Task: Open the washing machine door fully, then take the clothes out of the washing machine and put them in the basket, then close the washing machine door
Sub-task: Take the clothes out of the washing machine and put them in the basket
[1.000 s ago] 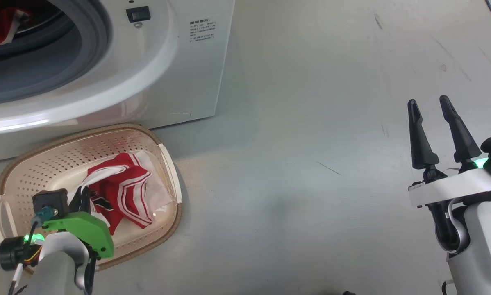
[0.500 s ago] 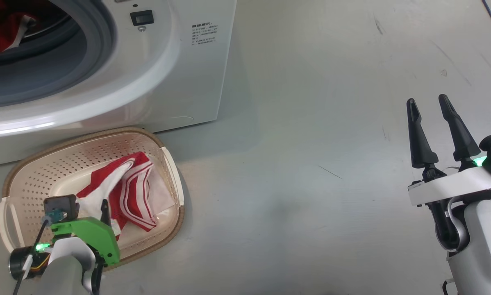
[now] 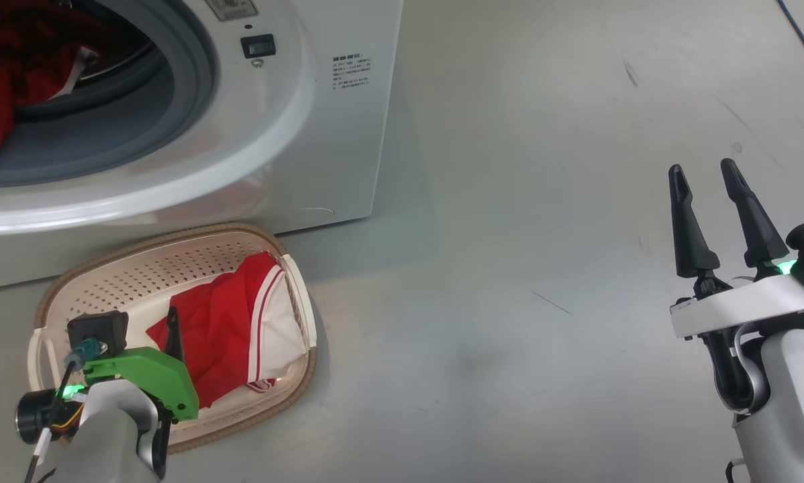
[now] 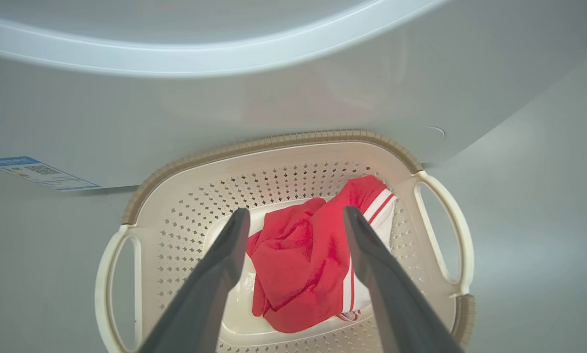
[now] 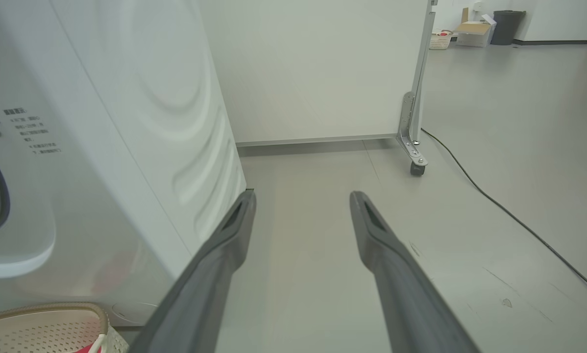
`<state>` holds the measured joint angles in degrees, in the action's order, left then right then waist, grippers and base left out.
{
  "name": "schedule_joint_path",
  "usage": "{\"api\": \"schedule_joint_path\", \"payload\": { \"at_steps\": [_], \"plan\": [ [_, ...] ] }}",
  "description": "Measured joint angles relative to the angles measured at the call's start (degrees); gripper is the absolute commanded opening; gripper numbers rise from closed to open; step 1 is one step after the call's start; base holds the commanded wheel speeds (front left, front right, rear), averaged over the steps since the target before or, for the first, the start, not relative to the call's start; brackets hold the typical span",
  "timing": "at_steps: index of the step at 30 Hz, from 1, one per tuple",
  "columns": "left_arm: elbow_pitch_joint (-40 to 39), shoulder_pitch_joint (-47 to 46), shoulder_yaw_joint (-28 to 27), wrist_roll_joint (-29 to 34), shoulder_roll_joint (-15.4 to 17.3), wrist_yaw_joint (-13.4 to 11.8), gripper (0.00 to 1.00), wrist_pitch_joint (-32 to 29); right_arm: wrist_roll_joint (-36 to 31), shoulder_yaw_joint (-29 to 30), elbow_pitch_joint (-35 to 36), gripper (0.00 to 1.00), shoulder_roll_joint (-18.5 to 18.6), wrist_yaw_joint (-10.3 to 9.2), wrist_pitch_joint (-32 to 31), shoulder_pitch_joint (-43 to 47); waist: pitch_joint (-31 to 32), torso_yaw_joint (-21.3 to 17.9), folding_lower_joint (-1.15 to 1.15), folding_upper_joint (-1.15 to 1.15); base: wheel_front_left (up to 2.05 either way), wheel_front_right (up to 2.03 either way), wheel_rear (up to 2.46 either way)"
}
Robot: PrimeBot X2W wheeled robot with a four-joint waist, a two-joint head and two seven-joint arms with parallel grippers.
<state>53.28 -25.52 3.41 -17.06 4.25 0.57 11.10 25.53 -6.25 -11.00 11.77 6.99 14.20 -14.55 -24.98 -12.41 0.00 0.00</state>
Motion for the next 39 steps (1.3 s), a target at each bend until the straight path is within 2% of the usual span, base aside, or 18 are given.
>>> {"api": "schedule_joint_path", "payload": {
  "at_steps": [9,20,29,39],
  "plan": [
    [-2.2,-0.9,1.1,0.6,-0.6,1.6,1.0,2.7,-0.5,0.6,-0.5,1.0,-0.2,0.0,0.0,1.1,3.5,2.3,0.0,0.0,0.0,0.0,0.0],
    [-7.3,-1.6,3.0,2.1,-1.2,2.8,1.0,3.2,-1.0,0.5,-1.3,1.0,-0.8,0.0,0.0,3.4,8.9,6.5,0.0,0.0,0.0,0.0,0.0],
    [-17.4,-1.0,2.9,2.6,-1.4,3.3,1.0,3.3,-1.0,0.7,-1.4,1.0,-1.4,0.0,0.0,4.9,13.1,9.8,0.0,0.0,0.0,0.0,0.0],
    [-24.9,5.8,2.9,3.1,-1.5,3.3,1.0,3.3,-1.5,0.6,-1.4,1.0,-2.1,0.0,0.0,7.1,16.6,12.0,0.0,0.0,0.0,0.0,0.0]
  ]
}}
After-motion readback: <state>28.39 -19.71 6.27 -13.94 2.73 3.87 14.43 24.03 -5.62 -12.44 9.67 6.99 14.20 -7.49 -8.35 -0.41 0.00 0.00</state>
